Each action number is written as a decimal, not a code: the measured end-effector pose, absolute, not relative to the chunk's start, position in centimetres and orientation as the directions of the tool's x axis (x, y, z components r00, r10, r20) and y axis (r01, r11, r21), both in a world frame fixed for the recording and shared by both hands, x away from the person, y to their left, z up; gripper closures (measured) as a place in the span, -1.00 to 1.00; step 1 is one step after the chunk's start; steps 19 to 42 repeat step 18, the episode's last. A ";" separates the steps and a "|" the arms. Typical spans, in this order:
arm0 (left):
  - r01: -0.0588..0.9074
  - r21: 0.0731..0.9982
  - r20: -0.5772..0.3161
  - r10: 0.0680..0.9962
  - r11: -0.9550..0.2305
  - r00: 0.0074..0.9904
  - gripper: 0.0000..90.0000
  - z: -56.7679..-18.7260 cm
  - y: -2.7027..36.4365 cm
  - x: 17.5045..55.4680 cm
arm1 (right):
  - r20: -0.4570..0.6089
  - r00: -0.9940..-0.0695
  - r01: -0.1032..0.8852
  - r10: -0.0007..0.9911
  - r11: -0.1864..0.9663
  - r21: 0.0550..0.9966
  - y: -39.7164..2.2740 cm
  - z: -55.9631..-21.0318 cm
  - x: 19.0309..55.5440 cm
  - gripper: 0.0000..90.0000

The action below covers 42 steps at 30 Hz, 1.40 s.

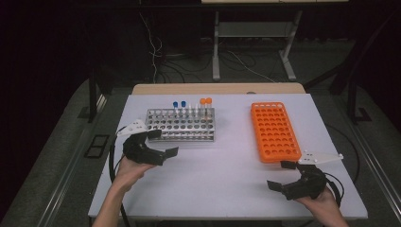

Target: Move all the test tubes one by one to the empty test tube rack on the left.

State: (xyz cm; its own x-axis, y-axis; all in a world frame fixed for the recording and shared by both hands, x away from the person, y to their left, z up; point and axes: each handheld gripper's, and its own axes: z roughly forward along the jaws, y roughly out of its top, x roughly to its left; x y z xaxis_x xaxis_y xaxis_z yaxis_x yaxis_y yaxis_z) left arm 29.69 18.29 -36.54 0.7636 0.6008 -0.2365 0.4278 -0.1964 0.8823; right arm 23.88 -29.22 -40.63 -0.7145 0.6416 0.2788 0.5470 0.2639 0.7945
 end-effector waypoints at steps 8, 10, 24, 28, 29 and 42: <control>0.439 0.867 -0.240 0.572 -0.237 0.784 -1.00 -39.7 17.0 27.3 | 0.280 -0.718 0.543 0.637 0.262 0.798 -29.0 -40.7 23.7 -1.00; 0.439 0.860 -0.234 0.563 -0.260 0.792 -1.00 -40.3 16.9 26.8 | 0.278 -0.718 0.543 0.638 0.264 0.797 -28.9 -40.7 23.6 -1.00; 0.449 0.850 -0.244 0.551 -0.274 0.798 -1.00 -41.4 16.8 25.9 | 0.275 -0.713 0.537 0.646 0.249 0.806 -29.1 -40.9 23.6 -1.00; 0.449 0.850 -0.244 0.551 -0.274 0.798 -1.00 -41.4 16.8 25.9 | 0.275 -0.713 0.537 0.646 0.249 0.806 -29.1 -40.9 23.6 -1.00; 0.449 0.850 -0.244 0.551 -0.274 0.798 -1.00 -41.4 16.8 25.9 | 0.275 -0.713 0.537 0.646 0.249 0.806 -29.1 -40.9 23.6 -1.00; 0.449 0.850 -0.244 0.551 -0.274 0.798 -1.00 -41.4 16.8 25.9 | 0.275 -0.713 0.537 0.646 0.249 0.806 -29.1 -40.9 23.6 -1.00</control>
